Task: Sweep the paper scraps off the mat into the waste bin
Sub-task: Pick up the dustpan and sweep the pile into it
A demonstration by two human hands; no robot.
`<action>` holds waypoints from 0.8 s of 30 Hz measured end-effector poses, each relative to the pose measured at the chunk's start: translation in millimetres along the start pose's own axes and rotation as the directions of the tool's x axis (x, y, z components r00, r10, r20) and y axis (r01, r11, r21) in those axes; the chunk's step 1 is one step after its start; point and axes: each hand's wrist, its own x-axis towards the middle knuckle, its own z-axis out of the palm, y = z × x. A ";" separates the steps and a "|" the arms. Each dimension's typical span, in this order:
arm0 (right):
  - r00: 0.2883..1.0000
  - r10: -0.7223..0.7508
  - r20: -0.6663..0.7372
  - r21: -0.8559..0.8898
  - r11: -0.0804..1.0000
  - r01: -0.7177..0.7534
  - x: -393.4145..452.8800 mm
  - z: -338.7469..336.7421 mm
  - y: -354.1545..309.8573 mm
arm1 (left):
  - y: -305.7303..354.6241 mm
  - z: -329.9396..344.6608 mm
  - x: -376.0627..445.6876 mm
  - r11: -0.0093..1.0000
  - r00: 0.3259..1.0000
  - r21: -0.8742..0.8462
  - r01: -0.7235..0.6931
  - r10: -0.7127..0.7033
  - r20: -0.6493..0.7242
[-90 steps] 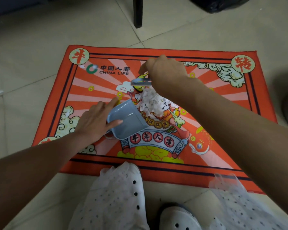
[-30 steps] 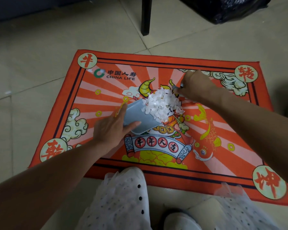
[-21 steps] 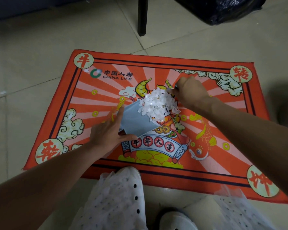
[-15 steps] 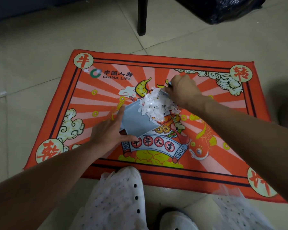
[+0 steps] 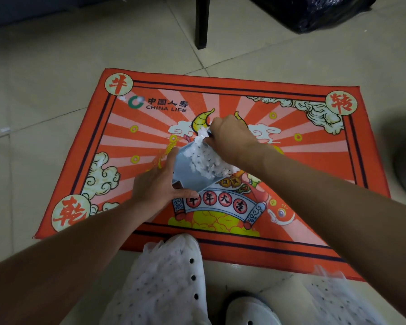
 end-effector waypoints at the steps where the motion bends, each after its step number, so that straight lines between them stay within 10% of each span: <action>1: 1.000 -0.017 0.003 -0.002 1.000 0.017 -0.3 1.5 -3.0 | -1.3 2.1 0.3 1.000 1.000 -0.021 -0.004 0.004 0.001; 24: 0.998 -0.062 0.024 0.111 0.992 0.059 8.4 8.3 8.6 | 6.5 -4.3 -6.1 0.997 0.999 -0.070 0.036 -0.033 0.033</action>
